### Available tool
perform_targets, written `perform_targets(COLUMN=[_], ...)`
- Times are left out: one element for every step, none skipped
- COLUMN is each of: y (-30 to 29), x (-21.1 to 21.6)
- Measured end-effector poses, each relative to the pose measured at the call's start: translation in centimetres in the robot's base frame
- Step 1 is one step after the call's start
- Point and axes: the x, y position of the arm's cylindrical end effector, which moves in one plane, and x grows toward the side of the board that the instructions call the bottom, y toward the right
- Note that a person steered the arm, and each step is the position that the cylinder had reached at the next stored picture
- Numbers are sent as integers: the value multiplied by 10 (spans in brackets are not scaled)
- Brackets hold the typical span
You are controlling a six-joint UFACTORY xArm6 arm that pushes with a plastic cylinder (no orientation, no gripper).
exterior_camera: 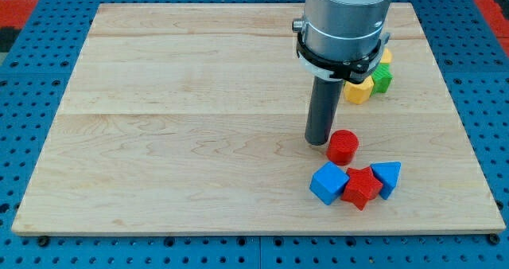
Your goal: Place the red circle at the top of the blue triangle
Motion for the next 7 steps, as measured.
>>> perform_targets(y=[3, 6, 6, 23, 49, 63, 63], x=[0, 0, -1, -3, 5, 9, -7])
